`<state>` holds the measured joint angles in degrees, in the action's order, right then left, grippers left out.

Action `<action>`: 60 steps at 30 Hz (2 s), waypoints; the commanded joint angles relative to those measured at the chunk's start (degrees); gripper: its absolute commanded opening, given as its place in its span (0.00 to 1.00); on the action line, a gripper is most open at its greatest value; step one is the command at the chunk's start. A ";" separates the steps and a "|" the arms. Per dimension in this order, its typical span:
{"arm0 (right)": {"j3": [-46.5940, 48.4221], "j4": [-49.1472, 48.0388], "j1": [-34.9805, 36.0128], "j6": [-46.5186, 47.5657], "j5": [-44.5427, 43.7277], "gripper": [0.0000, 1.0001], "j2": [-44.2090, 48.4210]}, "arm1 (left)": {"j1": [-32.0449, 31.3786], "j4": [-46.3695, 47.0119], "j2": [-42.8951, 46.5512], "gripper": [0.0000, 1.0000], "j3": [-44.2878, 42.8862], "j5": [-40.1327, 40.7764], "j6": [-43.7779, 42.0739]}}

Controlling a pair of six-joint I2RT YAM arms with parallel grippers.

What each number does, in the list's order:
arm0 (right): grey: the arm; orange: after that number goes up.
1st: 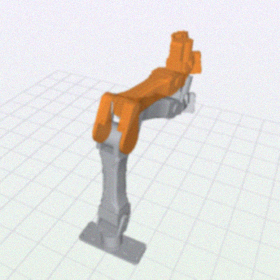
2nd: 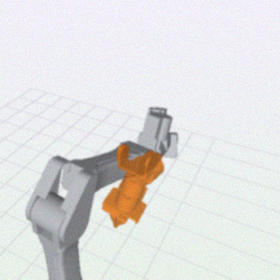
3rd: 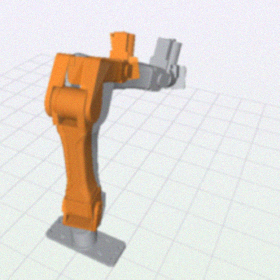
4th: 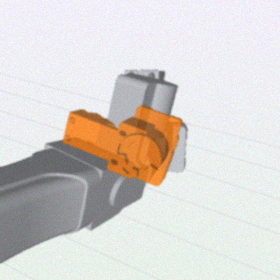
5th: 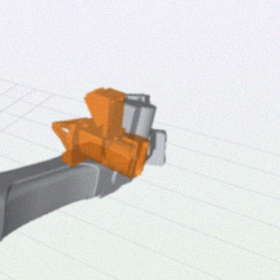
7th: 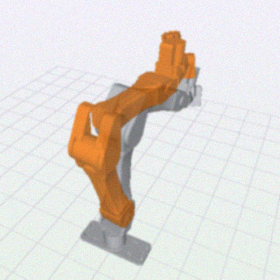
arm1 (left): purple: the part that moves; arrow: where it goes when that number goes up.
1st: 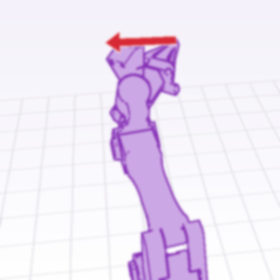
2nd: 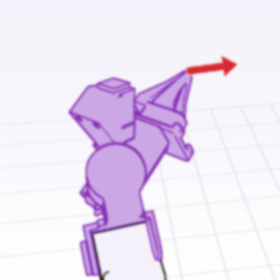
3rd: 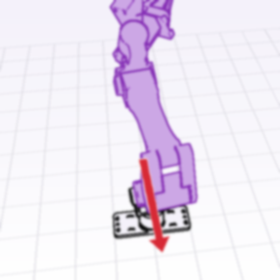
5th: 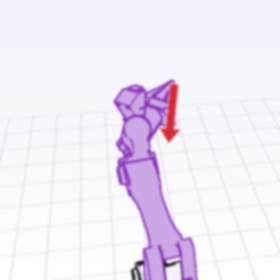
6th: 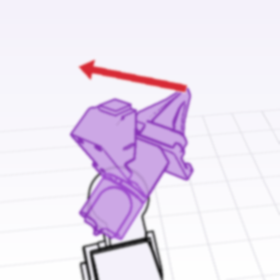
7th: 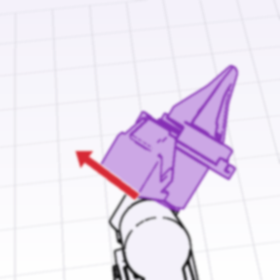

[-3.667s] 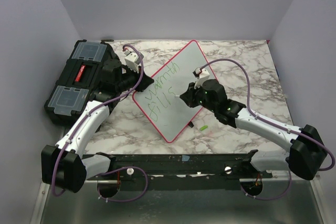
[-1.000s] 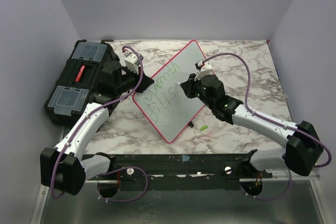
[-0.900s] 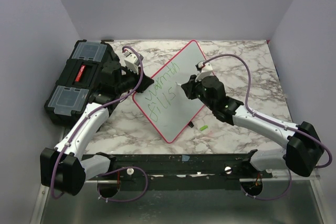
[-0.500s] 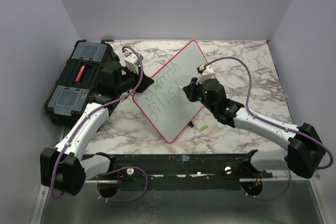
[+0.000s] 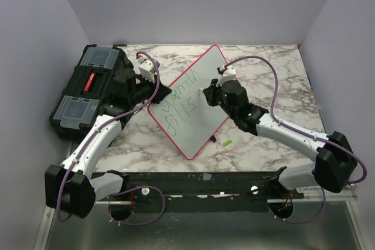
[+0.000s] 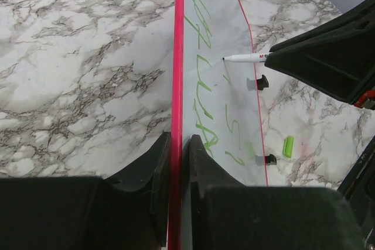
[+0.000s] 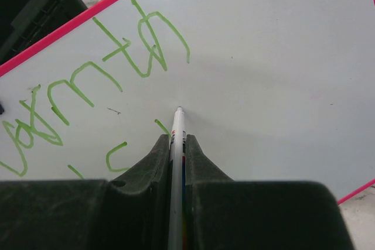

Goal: Write a sentence on the whiteboard

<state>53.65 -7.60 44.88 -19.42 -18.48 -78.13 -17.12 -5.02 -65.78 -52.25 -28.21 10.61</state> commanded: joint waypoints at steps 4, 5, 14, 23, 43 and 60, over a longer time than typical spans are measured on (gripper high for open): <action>1.30 0.71 -0.21 1.16 0.26 0.01 -1.22 | -0.72 1.24 1.09 0.00 0.39 0.16 -3.91; 1.00 0.57 -0.22 1.24 0.68 0.01 -1.16 | -0.72 1.24 1.09 0.00 0.39 0.09 -3.93; -2.25 2.22 -0.23 0.44 2.55 0.01 0.03 | -0.74 1.31 1.40 0.00 0.48 0.22 -3.93; -7.33 4.67 -0.18 -0.76 3.59 0.01 2.44 | -0.72 1.24 1.44 0.00 0.48 0.26 -3.93; -5.15 3.93 -0.20 -3.38 9.96 0.01 3.55 | -0.80 1.26 1.57 0.00 0.66 0.35 -3.98; -0.76 0.28 -0.87 -1.19 -1.54 0.01 6.77 | -0.80 1.15 1.57 0.00 0.57 0.52 -4.02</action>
<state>50.74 -6.81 44.49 -21.32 -15.84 -70.59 -17.39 -4.71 -65.54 -51.96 -27.70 10.68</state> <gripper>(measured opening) 0.128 0.144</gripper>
